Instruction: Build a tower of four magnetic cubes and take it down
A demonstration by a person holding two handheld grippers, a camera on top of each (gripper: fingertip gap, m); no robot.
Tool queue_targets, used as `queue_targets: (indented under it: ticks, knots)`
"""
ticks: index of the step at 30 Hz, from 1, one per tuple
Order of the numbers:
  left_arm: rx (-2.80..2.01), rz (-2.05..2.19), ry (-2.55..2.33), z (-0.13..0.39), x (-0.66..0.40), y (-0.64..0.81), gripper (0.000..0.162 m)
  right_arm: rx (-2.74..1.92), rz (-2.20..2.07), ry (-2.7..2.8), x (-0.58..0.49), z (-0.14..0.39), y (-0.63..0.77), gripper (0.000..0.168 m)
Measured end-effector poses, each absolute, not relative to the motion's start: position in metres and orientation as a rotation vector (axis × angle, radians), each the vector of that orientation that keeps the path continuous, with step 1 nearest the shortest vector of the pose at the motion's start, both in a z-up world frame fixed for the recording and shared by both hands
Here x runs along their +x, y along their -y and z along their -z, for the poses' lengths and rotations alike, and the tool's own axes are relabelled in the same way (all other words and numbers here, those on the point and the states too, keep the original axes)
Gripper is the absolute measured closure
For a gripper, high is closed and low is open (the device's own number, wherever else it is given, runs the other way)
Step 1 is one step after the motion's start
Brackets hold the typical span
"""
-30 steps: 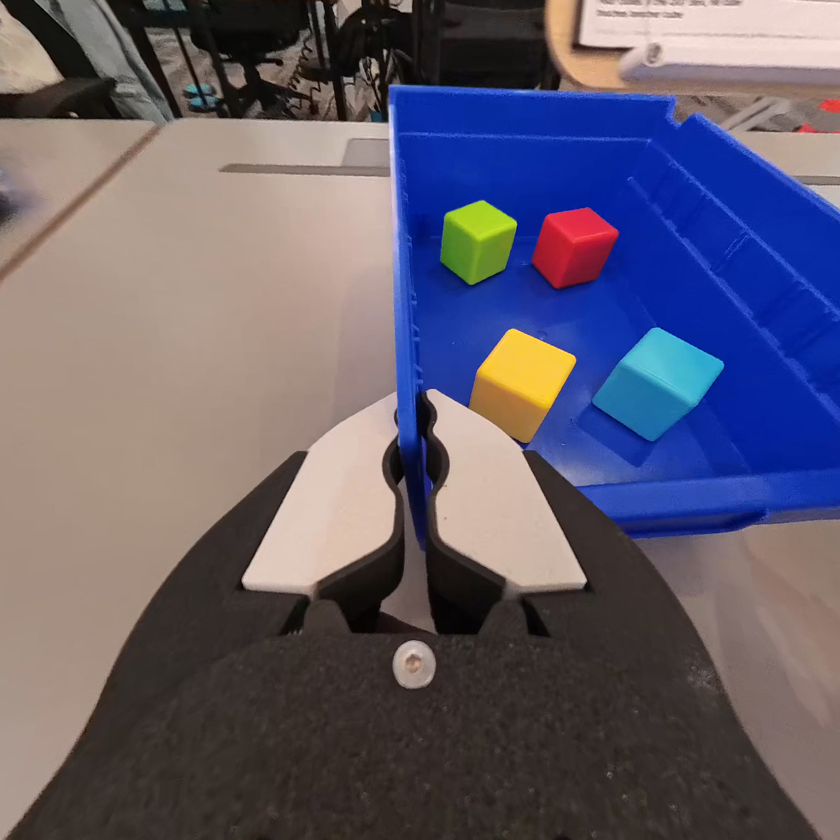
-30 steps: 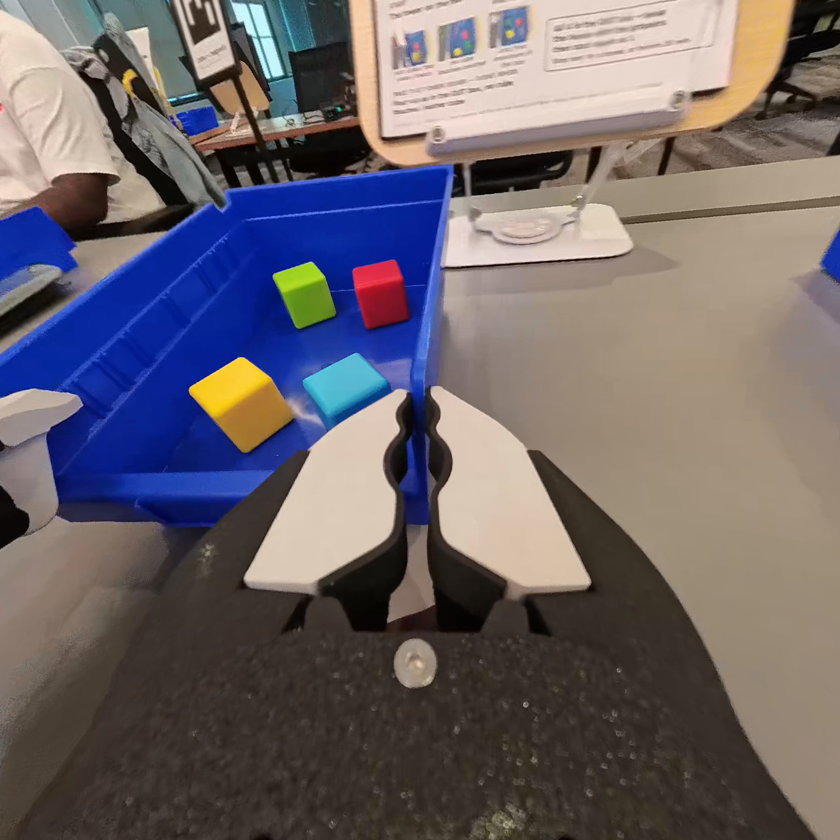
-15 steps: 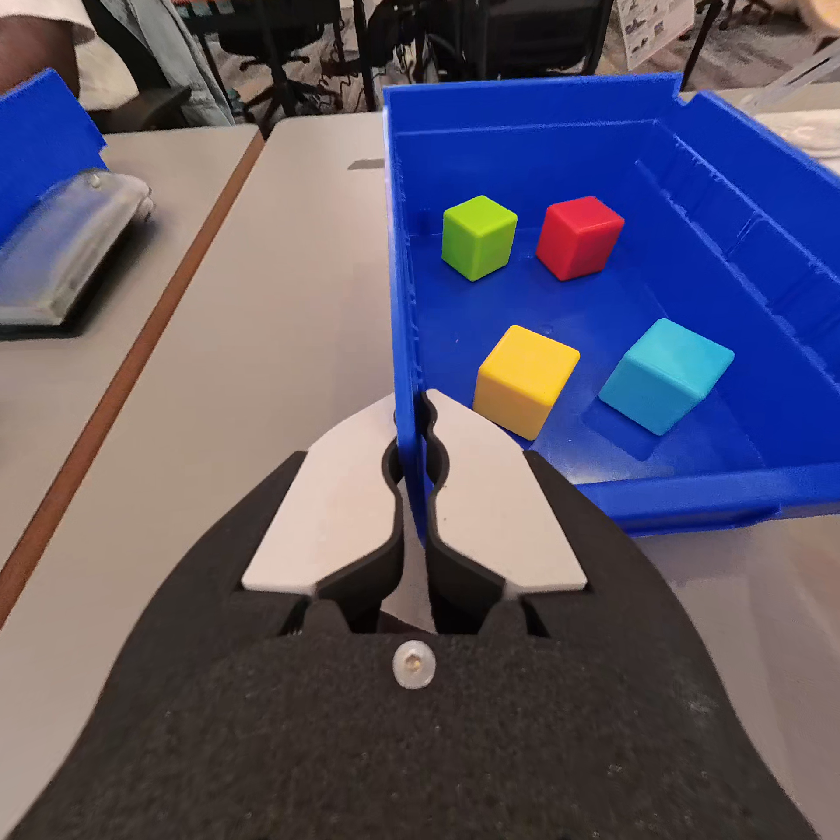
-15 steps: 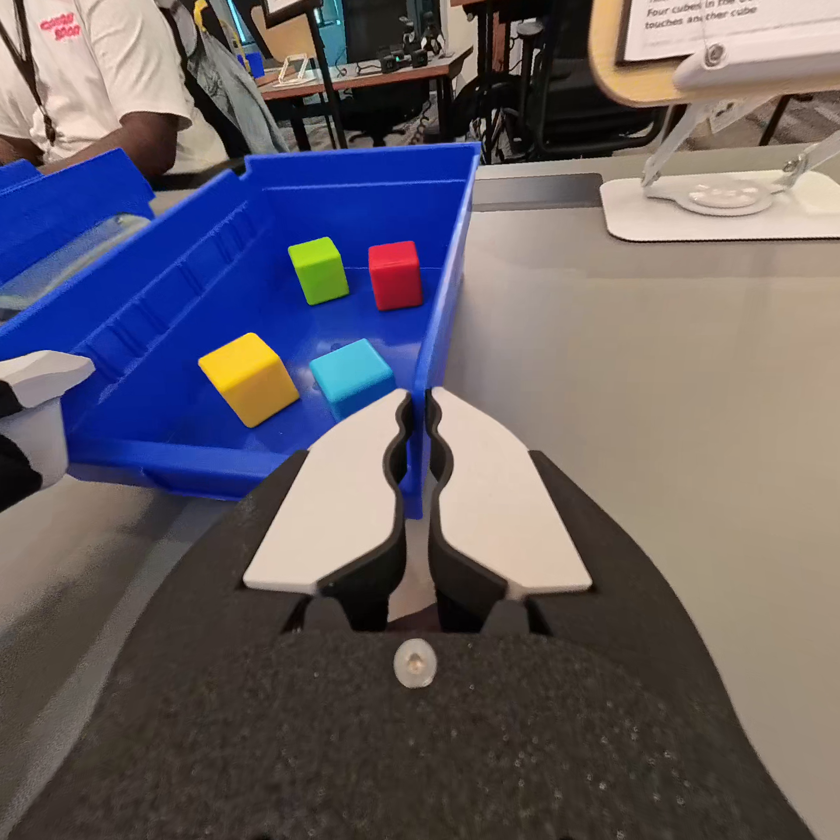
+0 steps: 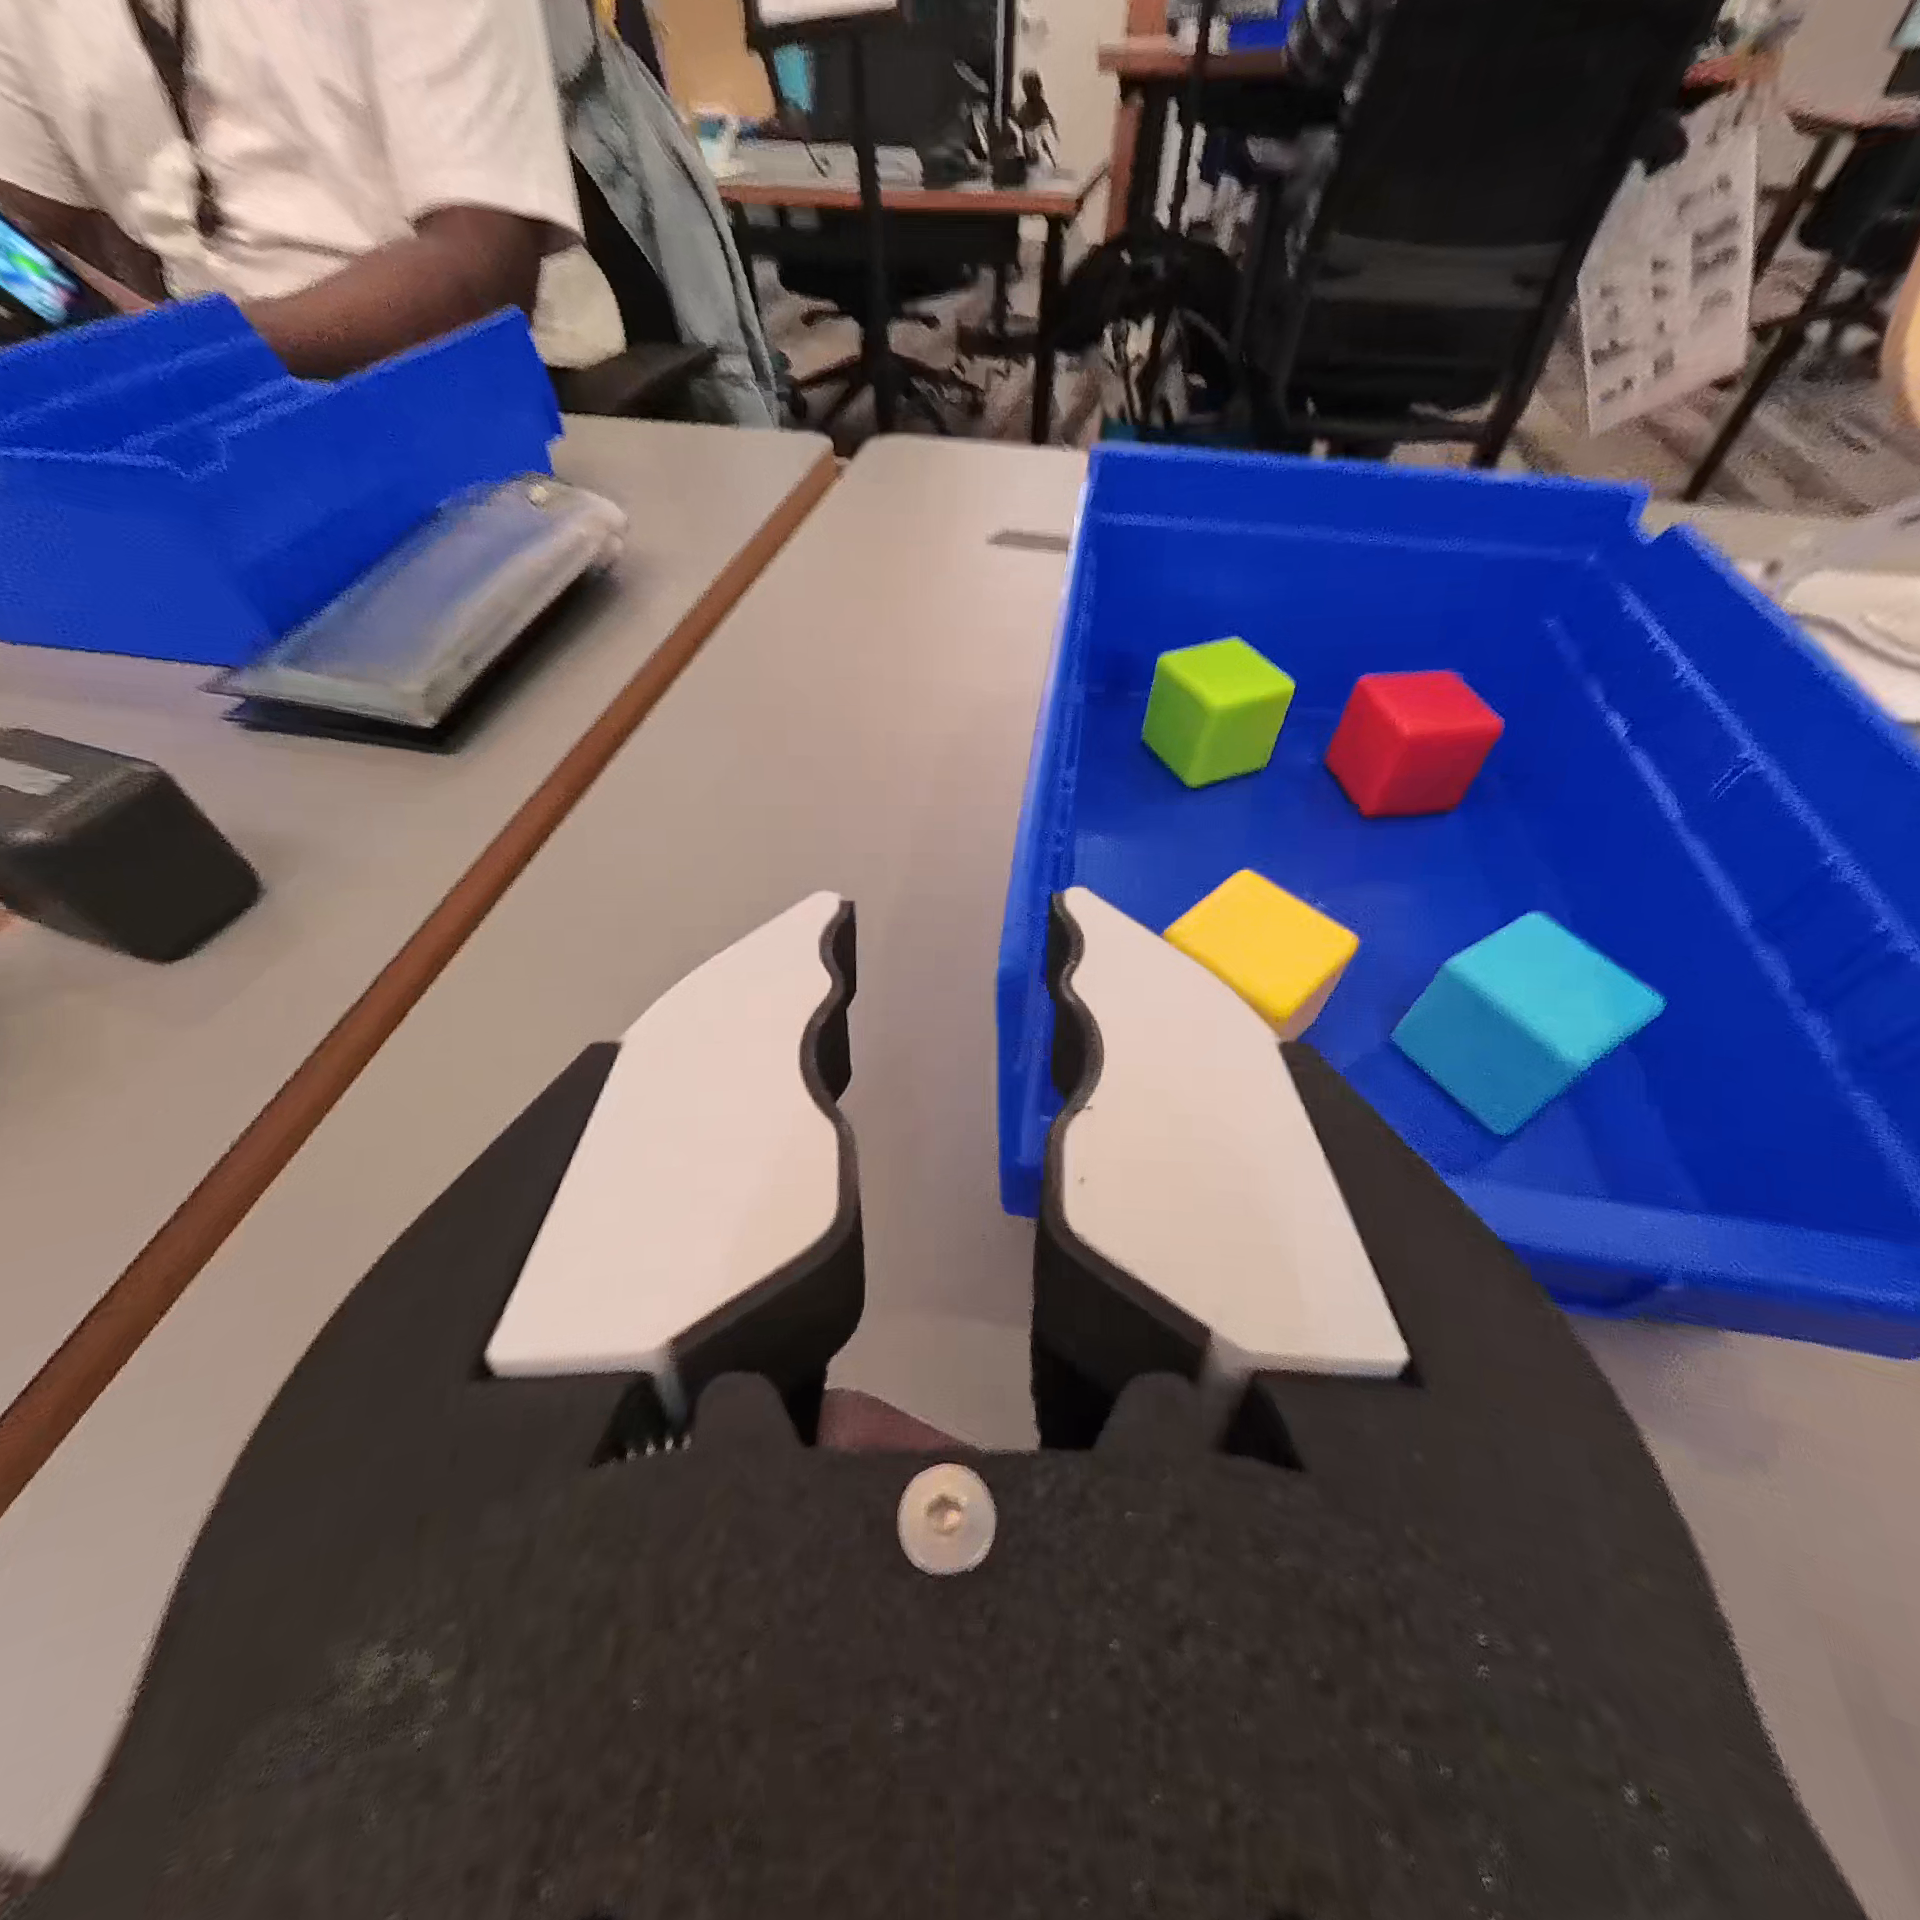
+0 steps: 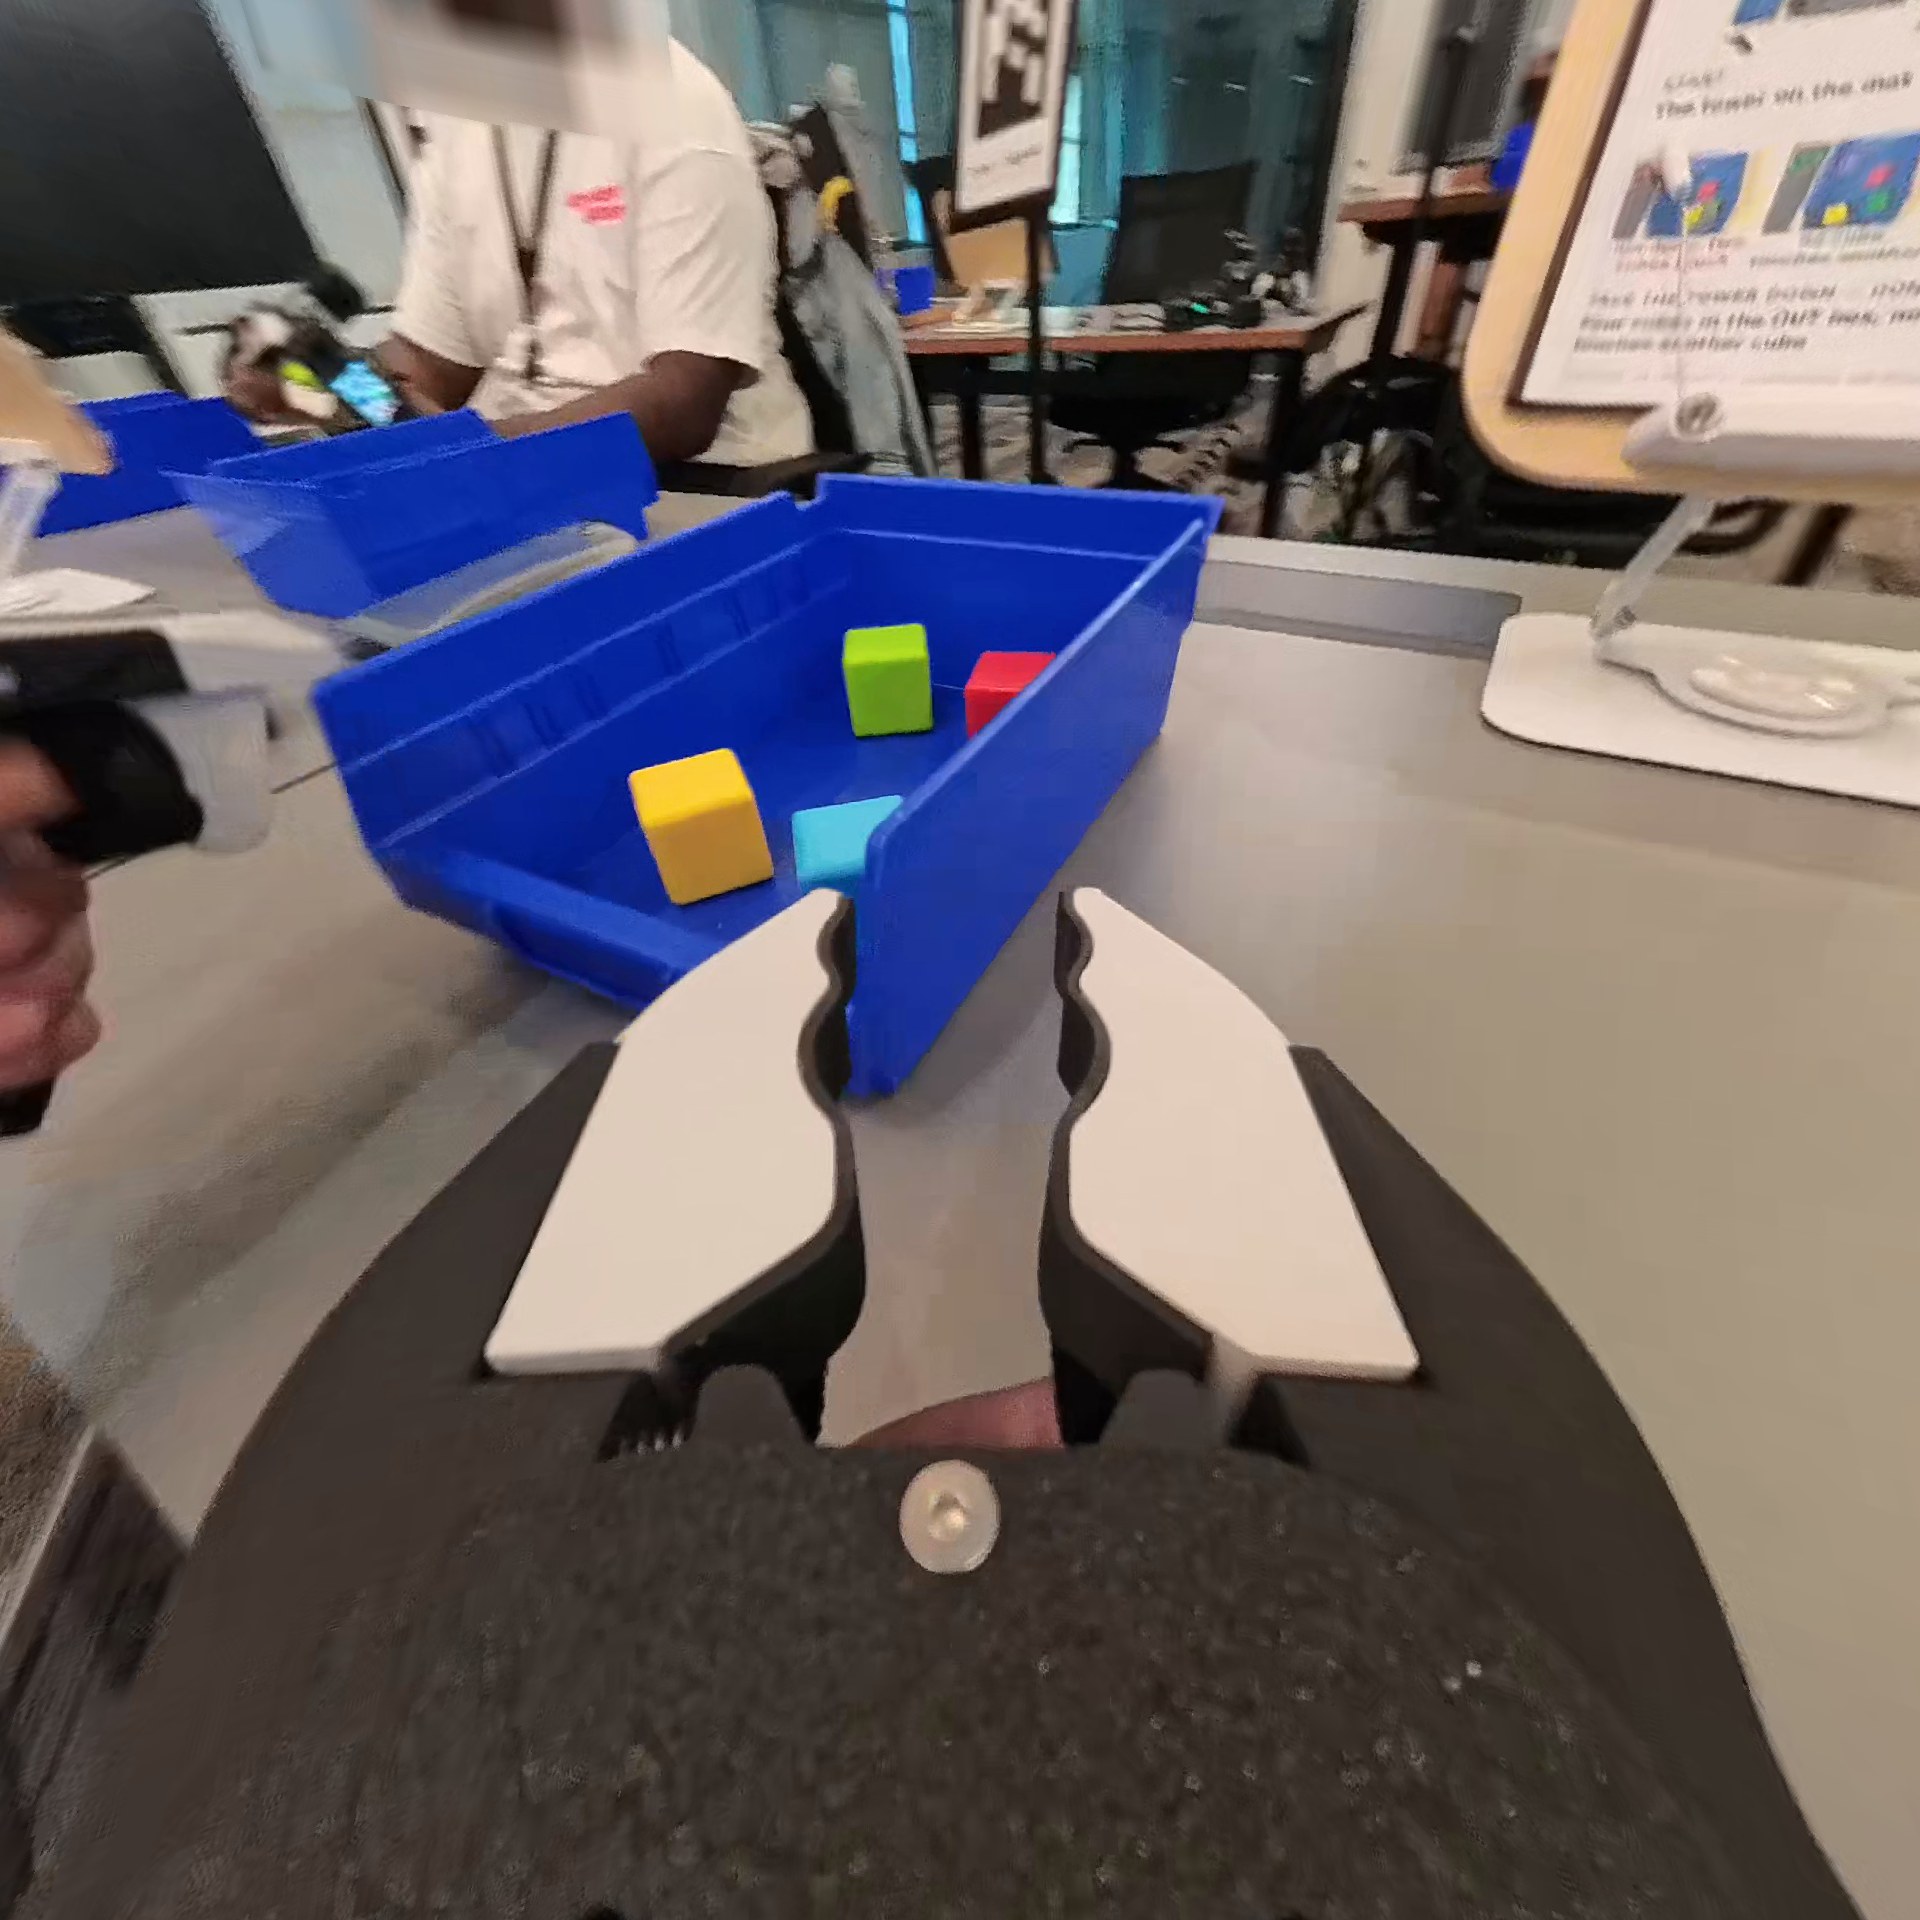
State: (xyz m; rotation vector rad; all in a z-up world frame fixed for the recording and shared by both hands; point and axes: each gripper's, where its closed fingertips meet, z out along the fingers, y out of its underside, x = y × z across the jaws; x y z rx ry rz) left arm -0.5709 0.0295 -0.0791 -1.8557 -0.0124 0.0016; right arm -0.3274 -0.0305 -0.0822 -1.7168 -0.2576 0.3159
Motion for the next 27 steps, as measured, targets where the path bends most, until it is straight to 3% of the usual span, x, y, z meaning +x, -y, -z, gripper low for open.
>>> queue_targets:
  ticks: [6, 15, 18, 27]
  knots:
    - [-1.785, 0.047, -0.057, 0.048, -0.506, 0.008, 0.125, -1.736, -0.359, 0.323, -0.224, 0.073, 0.059, 0.132]
    - [-1.771, 0.496, -0.264, 0.081, -0.304, 0.085, 0.119, -1.725, -0.409, 0.402, -0.067, 0.086, 0.121, 0.124]
    - [-1.746, 0.452, -0.294, 0.088, -0.280, 0.098, 0.119, -1.698, -0.449, 0.347, -0.037, 0.096, 0.140, 0.114]
    - [-1.762, 0.414, -0.370, 0.107, -0.274, 0.103, 0.116, -1.707, -0.593, 0.341, -0.035, 0.103, 0.151, 0.113]
